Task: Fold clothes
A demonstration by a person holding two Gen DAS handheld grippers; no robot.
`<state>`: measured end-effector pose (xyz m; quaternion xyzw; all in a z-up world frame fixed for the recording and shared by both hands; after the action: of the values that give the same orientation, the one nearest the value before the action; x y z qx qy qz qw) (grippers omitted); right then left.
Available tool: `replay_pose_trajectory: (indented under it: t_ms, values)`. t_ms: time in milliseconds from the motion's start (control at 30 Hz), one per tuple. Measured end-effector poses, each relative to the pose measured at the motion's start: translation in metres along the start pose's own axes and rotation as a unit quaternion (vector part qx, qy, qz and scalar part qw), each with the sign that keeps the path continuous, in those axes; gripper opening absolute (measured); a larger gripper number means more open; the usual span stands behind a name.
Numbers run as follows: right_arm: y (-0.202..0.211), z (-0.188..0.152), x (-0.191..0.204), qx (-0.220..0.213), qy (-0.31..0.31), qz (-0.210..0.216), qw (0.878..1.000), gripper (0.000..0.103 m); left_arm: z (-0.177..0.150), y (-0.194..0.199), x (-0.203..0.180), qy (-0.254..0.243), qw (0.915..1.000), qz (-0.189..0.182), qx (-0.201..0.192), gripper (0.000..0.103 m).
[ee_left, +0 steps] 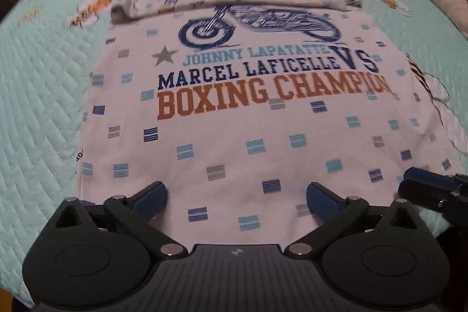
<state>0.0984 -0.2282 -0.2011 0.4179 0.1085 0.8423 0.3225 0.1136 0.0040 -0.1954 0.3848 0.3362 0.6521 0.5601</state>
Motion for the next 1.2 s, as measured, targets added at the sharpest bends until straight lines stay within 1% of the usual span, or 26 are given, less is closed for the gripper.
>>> replay_pose_trajectory:
  t_ms: [33,67,167,333,367,467,567,633,700,733,767,800,833,867,933,967,1000,1067,1100,1167,1200]
  values:
    - [0.006,-0.005,-0.004,-0.008,0.002,0.01,1.0,0.032,-0.003,0.002,0.002,0.001,1.0,-0.005,0.001,0.102]
    - [0.009,-0.007,-0.007,-0.011,-0.005,0.013,1.0,0.028,-0.004,0.003,0.005,0.0,0.9999,-0.011,0.004,0.102]
    - [0.015,-0.006,-0.015,-0.005,-0.016,0.021,1.0,0.02,-0.007,0.004,0.01,-0.013,0.9997,-0.019,0.007,0.102]
    - [0.025,0.006,-0.029,0.018,-0.042,0.046,0.998,0.02,-0.008,0.005,0.022,-0.023,0.9991,-0.033,0.011,0.102]
    - [0.027,0.009,-0.032,0.021,-0.049,0.052,0.997,0.022,-0.008,0.005,0.023,-0.025,0.999,-0.034,0.014,0.102]
    - [0.035,0.031,-0.035,0.006,-0.058,0.078,0.995,0.031,-0.004,0.007,0.021,-0.041,0.9982,-0.032,0.031,0.102]
    - [0.031,0.062,-0.034,-0.024,-0.02,0.087,0.996,0.038,0.002,0.008,0.017,-0.053,0.9967,-0.027,0.055,0.102]
    - [0.012,0.078,-0.035,-0.01,0.009,0.086,0.996,0.039,0.008,0.008,0.016,-0.051,0.9957,-0.029,0.071,0.102]
    - [-0.005,0.085,-0.043,0.022,0.025,0.082,0.996,0.039,0.015,0.012,0.019,-0.036,0.9958,-0.041,0.073,0.1]
    - [-0.009,0.086,-0.053,0.032,0.027,0.066,0.997,0.039,0.019,0.013,0.021,-0.03,0.9963,-0.04,0.07,0.1]
    - [-0.011,0.086,-0.065,0.039,0.027,0.051,0.998,0.034,0.023,0.015,0.023,-0.024,0.9968,-0.039,0.065,0.101]
    - [-0.006,0.085,-0.079,0.032,0.021,0.041,0.998,0.014,0.026,0.014,0.026,-0.018,0.9974,-0.033,0.061,0.101]
    - [0.0,0.086,-0.09,0.026,0.004,0.039,0.999,0.009,0.029,0.013,0.029,-0.012,0.998,-0.025,0.057,0.101]
    - [0.005,0.088,-0.096,0.02,-0.012,0.042,0.999,0.008,0.032,0.009,0.032,-0.003,0.9982,-0.02,0.057,0.101]
    - [0.011,0.094,-0.092,0.007,-0.011,0.053,0.999,0.019,0.039,-0.001,0.038,0.025,0.9976,-0.022,0.061,0.1]
    - [0.011,0.097,-0.086,0.003,-0.001,0.061,0.998,0.027,0.042,-0.004,0.04,0.037,0.9973,-0.024,0.059,0.1]
    - [0.008,0.1,-0.078,0.0,0.005,0.078,0.997,0.031,0.046,-0.006,0.041,0.048,0.9969,-0.026,0.056,0.1]
    - [-0.002,0.108,-0.067,-0.006,0.006,0.115,0.993,0.032,0.052,-0.009,0.041,0.063,0.9962,-0.034,0.049,0.1]
    - [-0.009,0.112,-0.065,-0.005,0.005,0.123,0.992,0.033,0.054,-0.011,0.041,0.066,0.9958,-0.039,0.049,0.1]
    - [-0.026,0.12,-0.07,0.015,0.001,0.117,0.993,0.035,0.052,-0.02,0.045,0.072,0.995,-0.035,0.061,0.101]
    - [-0.034,0.12,-0.076,0.031,-0.003,0.096,0.995,0.035,0.051,-0.022,0.048,0.074,0.9949,-0.031,0.061,0.101]
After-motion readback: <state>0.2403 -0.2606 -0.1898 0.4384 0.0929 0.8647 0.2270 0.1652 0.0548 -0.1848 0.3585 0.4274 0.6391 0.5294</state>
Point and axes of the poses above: each gripper's, at about its wrist camera, not at the fingertips, and y roughly against the way its jaws point, x to its left, z to its top, the point moved 3 cm from there along -y, roughly the way its jaws point, and after that the axes turned 9 degrees about z, right-handed, at the moved point
